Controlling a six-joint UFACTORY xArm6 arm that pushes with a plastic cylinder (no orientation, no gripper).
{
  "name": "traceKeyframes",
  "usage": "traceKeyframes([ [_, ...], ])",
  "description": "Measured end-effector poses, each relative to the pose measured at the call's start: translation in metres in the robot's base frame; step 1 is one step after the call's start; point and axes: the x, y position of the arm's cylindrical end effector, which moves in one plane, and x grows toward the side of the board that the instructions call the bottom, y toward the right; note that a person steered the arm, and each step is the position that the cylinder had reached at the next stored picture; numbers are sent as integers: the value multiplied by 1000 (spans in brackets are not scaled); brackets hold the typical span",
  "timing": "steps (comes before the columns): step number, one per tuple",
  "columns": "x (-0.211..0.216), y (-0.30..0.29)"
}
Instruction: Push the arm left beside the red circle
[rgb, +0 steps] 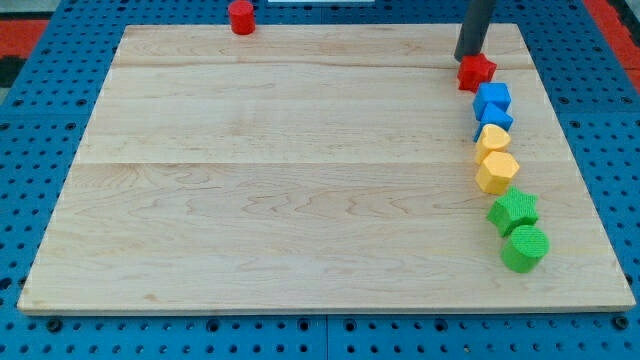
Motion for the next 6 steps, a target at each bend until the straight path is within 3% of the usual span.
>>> traceKeyframes([
  [1,8,7],
  [2,4,-24],
  [4,-21,-258],
  [5,-65,-345],
  [6,-51,-385],
])
